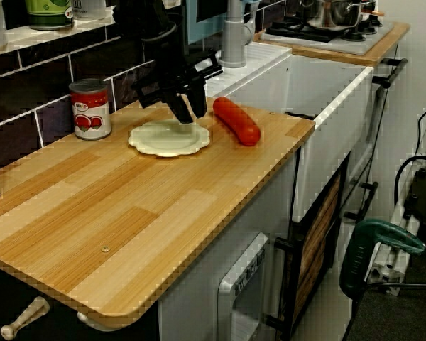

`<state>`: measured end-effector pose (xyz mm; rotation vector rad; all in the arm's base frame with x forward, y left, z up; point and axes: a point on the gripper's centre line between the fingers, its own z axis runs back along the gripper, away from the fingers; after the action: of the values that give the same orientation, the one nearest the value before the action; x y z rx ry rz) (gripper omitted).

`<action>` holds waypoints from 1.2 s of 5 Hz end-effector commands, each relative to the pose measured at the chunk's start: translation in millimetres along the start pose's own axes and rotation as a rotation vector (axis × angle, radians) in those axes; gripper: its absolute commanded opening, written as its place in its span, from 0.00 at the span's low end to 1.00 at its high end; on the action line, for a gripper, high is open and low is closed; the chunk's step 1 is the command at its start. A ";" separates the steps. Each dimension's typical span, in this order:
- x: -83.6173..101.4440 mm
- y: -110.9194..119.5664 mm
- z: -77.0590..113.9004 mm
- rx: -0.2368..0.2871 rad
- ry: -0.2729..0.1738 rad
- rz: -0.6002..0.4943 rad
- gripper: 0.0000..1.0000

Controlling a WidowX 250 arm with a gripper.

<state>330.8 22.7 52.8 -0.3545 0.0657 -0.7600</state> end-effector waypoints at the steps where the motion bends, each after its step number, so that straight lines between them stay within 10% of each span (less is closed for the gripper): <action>1: -37.6 13.7 82.7 0.095 -0.106 0.089 1.00; 2: -61.2 18.5 101.5 0.106 -0.117 0.171 1.00; 6: -73.3 26.7 79.3 0.264 -0.183 0.323 1.00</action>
<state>313.1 114.6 91.0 -0.1943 -0.0973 -0.3998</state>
